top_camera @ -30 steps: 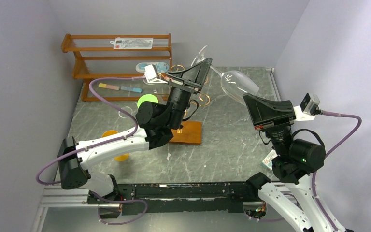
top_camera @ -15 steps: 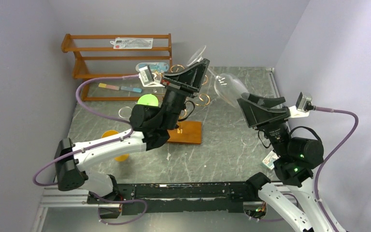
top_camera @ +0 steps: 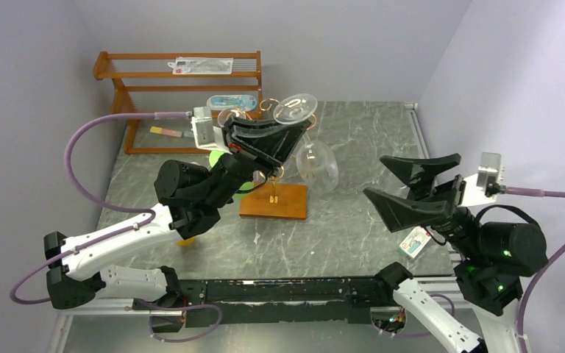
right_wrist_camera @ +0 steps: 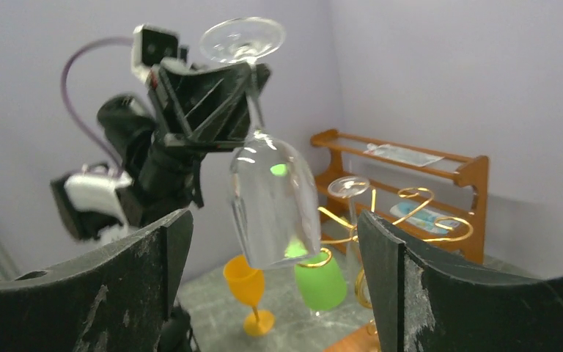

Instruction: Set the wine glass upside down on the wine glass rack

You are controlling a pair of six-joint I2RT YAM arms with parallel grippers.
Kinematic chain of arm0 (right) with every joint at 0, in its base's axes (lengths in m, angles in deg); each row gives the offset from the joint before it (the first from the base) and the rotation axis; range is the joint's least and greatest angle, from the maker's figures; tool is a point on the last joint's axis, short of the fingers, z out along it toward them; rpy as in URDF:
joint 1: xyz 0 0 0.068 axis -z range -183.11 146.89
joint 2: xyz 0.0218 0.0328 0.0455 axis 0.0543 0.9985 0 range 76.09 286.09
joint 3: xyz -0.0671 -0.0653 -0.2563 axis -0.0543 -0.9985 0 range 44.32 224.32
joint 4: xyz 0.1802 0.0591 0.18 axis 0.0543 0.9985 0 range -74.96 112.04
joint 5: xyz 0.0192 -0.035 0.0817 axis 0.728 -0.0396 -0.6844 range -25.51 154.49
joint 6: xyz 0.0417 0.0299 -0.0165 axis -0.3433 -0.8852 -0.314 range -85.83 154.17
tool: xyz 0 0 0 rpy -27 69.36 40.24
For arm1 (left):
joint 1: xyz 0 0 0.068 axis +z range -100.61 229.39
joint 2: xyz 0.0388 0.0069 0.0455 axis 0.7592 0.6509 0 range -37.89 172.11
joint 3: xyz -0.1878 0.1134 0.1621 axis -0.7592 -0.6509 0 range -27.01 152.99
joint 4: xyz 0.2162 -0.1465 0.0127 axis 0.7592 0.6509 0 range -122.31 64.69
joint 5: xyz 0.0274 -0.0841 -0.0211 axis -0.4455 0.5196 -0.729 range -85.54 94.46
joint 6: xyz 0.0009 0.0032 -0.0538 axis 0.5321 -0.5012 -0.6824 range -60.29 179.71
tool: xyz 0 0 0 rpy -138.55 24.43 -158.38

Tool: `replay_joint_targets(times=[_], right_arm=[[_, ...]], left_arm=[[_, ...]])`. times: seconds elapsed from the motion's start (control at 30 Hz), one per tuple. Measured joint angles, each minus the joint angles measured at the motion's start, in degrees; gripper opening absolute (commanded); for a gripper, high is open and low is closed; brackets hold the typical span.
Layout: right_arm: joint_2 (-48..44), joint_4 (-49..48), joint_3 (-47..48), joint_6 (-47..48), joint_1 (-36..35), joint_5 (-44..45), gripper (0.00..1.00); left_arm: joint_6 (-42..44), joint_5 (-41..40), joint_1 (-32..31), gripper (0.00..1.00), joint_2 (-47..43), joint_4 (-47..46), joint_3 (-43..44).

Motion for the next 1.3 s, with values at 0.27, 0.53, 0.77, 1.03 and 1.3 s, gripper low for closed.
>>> replay_joint_targets(times=[0.27,0.53,0.77,1.03,1.3], right_arm=[[9.5,-0.5,0.1,2.8,0.0,-16.1,0.83],[16.4,-6.2,-1.9,-2.0,0.0,-25.6,0.62],[17.0,-14.1,-7.1,-5.7,0.0,-31.5,0.49],[18.1,-25.5,-11.8,-11.8,0.0,-37.3,0.28],[18.8,-34.9,-14.3,-16.3,0.0,-40.8,0.14]], left_arm=[[5.9,12.9,0.0,0.05,-1.7,14.2,0.0],[7.7,22.9,0.0,0.05,-2.4,21.3,-1.0],[6.8,24.7,0.0,0.05,-3.7,20.6,-5.3],[3.8,24.4,0.0,0.05,-3.8,18.0,-7.4],[0.7,23.3,0.0,0.05,-3.8,14.4,-9.1]])
